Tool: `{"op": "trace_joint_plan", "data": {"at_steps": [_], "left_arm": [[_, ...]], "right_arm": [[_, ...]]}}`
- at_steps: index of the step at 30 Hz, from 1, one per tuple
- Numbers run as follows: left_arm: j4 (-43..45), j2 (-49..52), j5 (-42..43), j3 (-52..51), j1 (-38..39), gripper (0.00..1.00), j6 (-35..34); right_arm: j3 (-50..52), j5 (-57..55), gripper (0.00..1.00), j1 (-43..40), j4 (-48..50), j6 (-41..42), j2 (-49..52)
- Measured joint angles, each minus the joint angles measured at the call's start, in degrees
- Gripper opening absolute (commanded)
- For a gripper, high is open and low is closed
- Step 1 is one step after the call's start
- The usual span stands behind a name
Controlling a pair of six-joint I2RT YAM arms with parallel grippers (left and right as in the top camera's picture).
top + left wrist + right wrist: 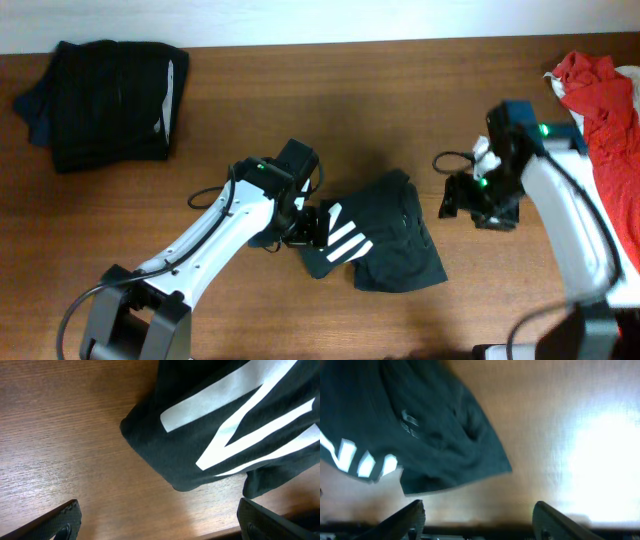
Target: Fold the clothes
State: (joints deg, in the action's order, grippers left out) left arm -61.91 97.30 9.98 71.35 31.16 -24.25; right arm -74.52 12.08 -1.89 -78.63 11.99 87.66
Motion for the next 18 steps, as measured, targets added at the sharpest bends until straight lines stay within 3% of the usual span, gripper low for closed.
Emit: {"op": "trace_joint_plan", "data": {"at_steps": [4, 7, 13, 18], "left_arm": [[-0.1, 0.0, 0.0, 0.0, 0.0, 0.99, 0.0], [-0.3, 0.0, 0.0, 0.0, 0.0, 0.99, 0.0], [-0.4, 0.0, 0.0, 0.0, 0.0, 0.99, 0.0], [-0.4, 0.0, 0.0, 0.0, 0.0, 0.99, 0.0]], "right_arm": [[16.6, 4.0, 0.67, -0.2, 10.9, 4.8, -4.9], [28.7, 9.7, 0.66, -0.2, 19.6, 7.9, -4.4], [39.4, 11.9, 0.66, -0.2, 30.1, 17.9, -4.5], [40.2, 13.5, 0.64, -0.2, 32.2, 22.8, -4.8]]}}
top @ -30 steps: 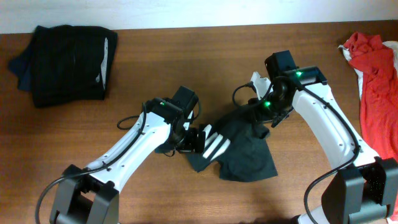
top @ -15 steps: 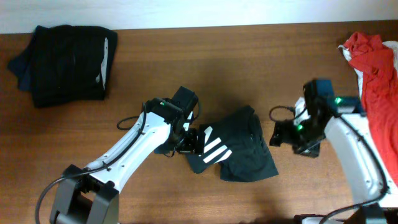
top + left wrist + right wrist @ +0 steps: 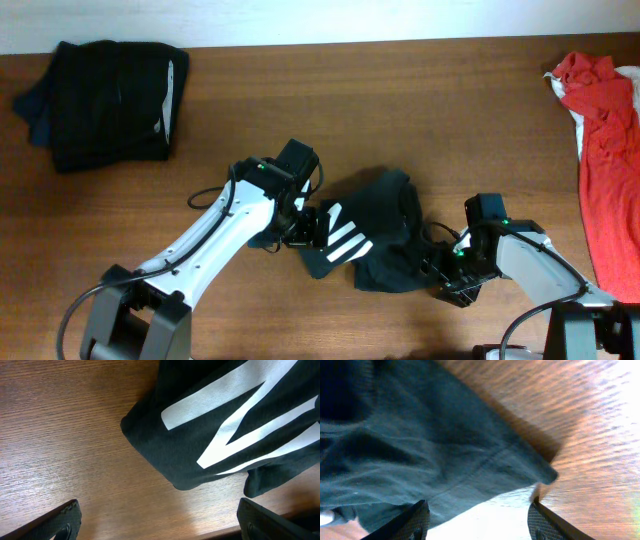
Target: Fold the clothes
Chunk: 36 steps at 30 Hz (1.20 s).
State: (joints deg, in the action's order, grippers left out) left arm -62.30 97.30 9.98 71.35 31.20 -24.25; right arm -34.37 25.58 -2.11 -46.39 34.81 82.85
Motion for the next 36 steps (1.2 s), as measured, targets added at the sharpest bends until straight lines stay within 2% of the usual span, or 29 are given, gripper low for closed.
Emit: {"op": "trace_joint_plan", "data": {"at_steps": [4, 7, 13, 18, 23, 28, 30, 31, 32, 33, 35, 36], "left_arm": [[0.1, 0.0, 0.0, 0.0, 0.0, 0.99, 0.0], [0.2, 0.0, 0.0, 0.0, 0.0, 0.99, 0.0], [0.1, 0.0, 0.0, 0.0, 0.0, 0.99, 0.0], [0.2, 0.0, 0.0, 0.0, 0.0, 0.99, 0.0], [0.2, 0.0, 0.0, 0.0, 0.0, 0.99, 0.0], [0.1, 0.0, 0.0, 0.0, 0.0, 0.99, 0.0], [-0.2, 0.0, 0.0, 0.0, 0.0, 0.99, 0.0], [-0.3, 0.0, 0.0, 0.0, 0.0, 0.99, 0.0], [-0.3, 0.0, 0.0, 0.0, 0.0, 0.99, 0.0], [-0.3, 0.0, 0.0, 0.0, 0.0, 0.96, 0.0], [-1.1, 0.0, 0.0, 0.0, 0.0, 0.91, 0.5], [-2.7, 0.0, 0.4, 0.0, 0.0, 0.79, 1.5]], "right_arm": [[0.3, 1.0, 0.36, 2.0, 4.5, 2.2, 0.2], [0.3, 0.4, 0.04, 8.7, 8.0, 5.7, 0.9], [-2.6, -1.2, 0.04, 10.5, 6.2, 6.5, 1.8], [-5.6, 2.6, 0.04, 17.3, 15.4, 5.5, 1.9], [-5.6, 1.7, 0.04, 25.3, 16.9, 12.9, 1.9], [-5.6, 1.6, 0.04, 30.8, 28.1, 17.9, 2.1], [-5.6, 2.6, 0.06, 31.2, 31.7, 18.7, 2.1], [-5.6, 3.2, 0.10, 31.3, 33.2, 19.0, 2.1], [-5.6, 3.5, 0.20, 31.3, 33.5, 19.0, 2.1], [-5.6, 3.7, 0.51, 31.3, 33.9, 19.1, 2.1], [-5.6, 4.2, 0.62, 31.2, 34.6, 19.2, 2.1], [-5.6, 4.4, 0.79, 31.2, 34.7, 18.9, 2.1]]}}
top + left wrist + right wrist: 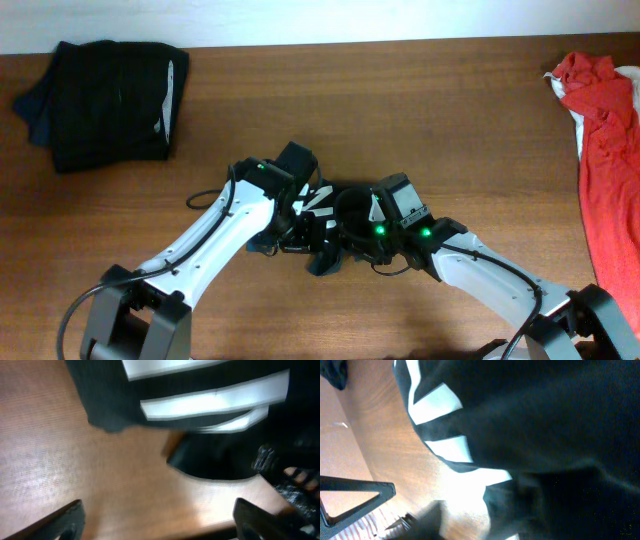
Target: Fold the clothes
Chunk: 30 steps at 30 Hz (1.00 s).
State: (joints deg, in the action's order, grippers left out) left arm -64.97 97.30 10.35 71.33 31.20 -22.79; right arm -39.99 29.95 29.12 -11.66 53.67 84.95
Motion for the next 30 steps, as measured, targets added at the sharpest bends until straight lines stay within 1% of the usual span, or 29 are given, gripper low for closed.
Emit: {"op": "trace_joint_plan", "data": {"at_steps": [1, 2, 3, 4, 5, 6, 8, 10, 11, 13, 14, 16, 17, 19, 20, 22, 24, 25, 26, 27, 28, 29, 30], "left_arm": [[-1.3, 0.0, 1.2, 0.0, 0.1, 0.65, 1.6], [-1.6, 0.0, 2.8, 0.0, 0.7, 0.52, 2.7], [-1.2, 0.0, 3.5, -0.2, 1.6, 0.47, 3.1], [-0.1, 0.0, 4.3, -0.8, 3.3, 0.47, 3.4], [0.9, 0.0, 4.4, -1.9, 4.9, 0.51, 3.4], [2.7, 0.0, 4.4, -3.0, 6.3, 0.64, 2.4], [4.4, 0.0, 4.4, -5.0, 7.6, 0.66, 0.5], [4.1, 0.0, 5.1, -7.2, 7.8, 0.84, 0.2], [4.2, 0.0, 5.3, -7.2, 7.4, 0.86, 0.3], [3.5, 0.0, 4.0, -7.2, 6.3, 0.87, 0.0], [3.5, 0.0, 3.5, -7.2, 6.2, 0.87, 0.0], [3.5, 0.0, 2.9, -7.3, 6.2, 0.87, 0.0], [3.8, 0.0, 2.9, -7.3, 6.2, 0.87, 0.0], [4.2, 0.0, 2.7, -7.3, 6.2, 0.87, 0.0], [4.2, 0.0, 2.7, -7.3, 6.2, 0.87, 0.0], [4.2, 0.0, 2.7, -7.3, 6.2, 0.87, 0.0], [4.1, 0.0, 2.7, -7.3, 6.2, 0.87, 0.0], [4.2, 0.0, 2.7, -7.3, 6.2, 0.92, 0.0], [4.2, 0.0, 2.7, -7.3, 6.2, 0.92, 0.0], [4.2, 0.0, 2.7, -7.3, 6.2, 0.92, 0.1], [4.2, 0.0, 2.7, -7.3, 6.2, 0.92, 0.0], [4.2, 0.0, 2.7, -7.3, 6.2, 0.93, 0.0], [4.2, 0.0, 2.7, -7.3, 6.2, 0.95, 0.0]], "right_arm": [[0.0, 0.0, 0.85, 0.0, 0.0, -0.1, 0.0], [-0.1, 0.2, 0.85, 0.0, -0.1, -0.2, 0.0], [-0.4, 0.9, 0.87, -0.3, -0.1, -0.9, 0.0], [-1.1, 2.0, 0.89, -0.7, -0.5, -1.5, 0.0], [-2.4, 3.7, 0.90, -2.5, -1.9, -2.9, 0.0], [-3.3, 4.6, 0.91, -3.8, -3.8, -3.8, 0.0], [-7.1, 7.0, 0.92, -7.7, -13.7, -8.4, 0.5], [-14.2, 8.7, 0.94, -14.8, -23.6, -14.1, 0.5], [-16.7, 8.9, 0.97, -18.3, -27.5, -17.4, 0.5], [-18.1, 8.5, 0.98, -23.1, -32.1, -22.0, 0.4], [-18.2, 6.0, 0.97, -24.4, -34.8, -23.6, 0.4], [-18.2, -1.0, 0.97, -25.0, -37.6, -25.4, 0.4], [-18.1, -2.3, 0.97, -24.9, -37.6, -25.7, 0.4], [-18.0, -6.5, 0.95, -23.4, -37.4, -26.9, 1.8], [-17.9, -7.2, 0.92, -21.8, -36.5, -27.1, 4.3], [-17.7, -7.1, 0.91, -17.6, -33.4, -27.3, 8.2], [-17.6, -7.0, 0.88, -13.9, -31.7, -27.3, 9.9], [-17.6, -7.0, 0.81, -13.7, -31.5, -27.3, 9.9], [-17.6, -7.0, 0.68, -13.7, -31.5, -27.3, 9.9], [-17.6, -7.1, 0.44, -13.7, -31.5, -27.8, 9.9], [-17.5, -7.1, 0.24, -13.7, -31.5, -27.3, 9.9], [-17.5, -7.1, 0.12, -13.7, -31.8, -27.3, 9.9], [-17.6, -7.2, 0.04, -13.7, -32.5, -27.5, 9.9]]}}
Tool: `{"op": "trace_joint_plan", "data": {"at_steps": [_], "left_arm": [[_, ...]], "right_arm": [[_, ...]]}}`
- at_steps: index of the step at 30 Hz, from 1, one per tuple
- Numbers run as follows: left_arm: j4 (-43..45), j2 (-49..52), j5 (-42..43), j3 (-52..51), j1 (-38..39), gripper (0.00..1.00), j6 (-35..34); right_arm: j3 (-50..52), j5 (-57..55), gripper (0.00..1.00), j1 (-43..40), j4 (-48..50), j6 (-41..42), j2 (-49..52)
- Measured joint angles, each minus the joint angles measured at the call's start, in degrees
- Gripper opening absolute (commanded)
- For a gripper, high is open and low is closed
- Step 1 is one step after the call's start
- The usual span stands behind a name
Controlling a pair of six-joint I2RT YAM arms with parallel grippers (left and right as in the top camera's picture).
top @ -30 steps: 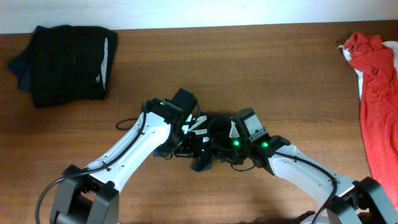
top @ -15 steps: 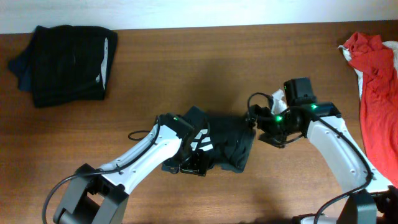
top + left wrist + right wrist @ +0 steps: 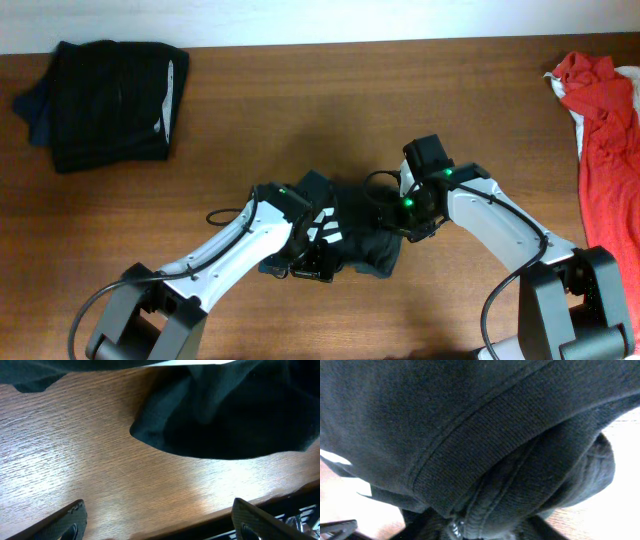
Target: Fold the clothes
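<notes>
A black garment with white stripes [image 3: 355, 235] lies bunched in a small heap at the middle of the table. My right gripper [image 3: 408, 222] is at the heap's right side. In the right wrist view a ribbed hem of the garment [image 3: 470, 435] runs down into the jaws, which are shut on the cloth [image 3: 480, 532]. At the heap's front left, my left gripper [image 3: 310, 268] hangs over bare wood. Its fingers [image 3: 70, 522] stand wide apart with nothing between them, and the black cloth [image 3: 235, 420] lies just beyond them.
A folded pile of black clothes [image 3: 100, 90] sits at the far left. A red cloth [image 3: 605, 130] lies along the right edge. The table's front edge [image 3: 250, 510] shows close below the left gripper.
The right gripper has gone from over the middle of the garment to its right side, still in cloth. The left gripper has shifted toward the front edge. The heap sits further right and more bunched.
First the garment lay spread, with the left gripper open at its left edge and the right gripper open off to the right. Then the right gripper was at the lower right corner. Later it was over the middle with cloth folded leftward, and now it grips the right side.
</notes>
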State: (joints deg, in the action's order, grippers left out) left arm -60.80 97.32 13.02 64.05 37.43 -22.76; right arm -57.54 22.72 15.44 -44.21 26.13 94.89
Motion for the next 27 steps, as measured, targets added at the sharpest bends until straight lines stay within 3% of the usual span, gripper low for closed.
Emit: {"op": "trace_joint_plan", "data": {"at_steps": [2, 6, 7, 10, 12, 13, 14, 16, 18, 22, 27], "left_arm": [[0.0, 0.0, 0.0, 0.0, 0.0, 0.95, 0.0], [0.0, 0.0, 0.0, 0.0, 0.0, 0.94, 0.0], [-0.1, 0.0, 0.0, 0.0, 0.0, 0.79, 0.0], [0.9, 0.0, 1.1, -0.1, 0.2, 0.54, 0.1], [3.2, 0.0, 1.6, -0.1, 2.3, 0.56, -0.3], [3.7, 0.0, 1.9, -0.1, 4.9, 0.69, -0.2], [4.0, 0.0, 2.0, -0.1, 7.1, 0.75, -0.2], [7.0, 0.0, 1.9, -0.2, 10.4, 0.75, -0.5], [10.8, 0.0, 1.8, -0.2, 13.3, 0.65, -0.4], [15.2, 0.0, -1.5, -0.3, 13.2, 0.54, -0.8], [33.4, 1.1, -2.9, -5.6, 13.2, 0.38, -0.9]], "right_arm": [[-1.4, -0.5, 0.04, 0.0, -4.3, 0.0, 0.1], [-15.5, -2.2, 0.04, 0.0, -17.5, -0.6, 0.6], [-18.4, -2.1, 0.04, 0.0, -19.1, -0.9, 0.6], [-20.9, -1.0, 0.04, 0.0, -18.9, -1.3, 0.6], [-20.9, -0.2, 0.04, 0.0, -18.3, -1.3, 0.6], [-20.9, -0.1, 0.04, 0.0, -18.0, -1.3, 0.6], [-20.9, 0.0, 0.04, -0.1, -17.7, -1.3, 0.6], [-20.9, 0.8, 0.04, -0.4, -17.5, -1.3, 0.6], [-20.9, 4.0, 0.04, -2.3, -17.5, -1.3, 0.6], [-21.1, 10.4, 0.04, -5.6, -17.5, -2.6, 0.6], [-28.3, 13.4, 0.04, -5.7, -22.6, -3.9, 0.7]]}}
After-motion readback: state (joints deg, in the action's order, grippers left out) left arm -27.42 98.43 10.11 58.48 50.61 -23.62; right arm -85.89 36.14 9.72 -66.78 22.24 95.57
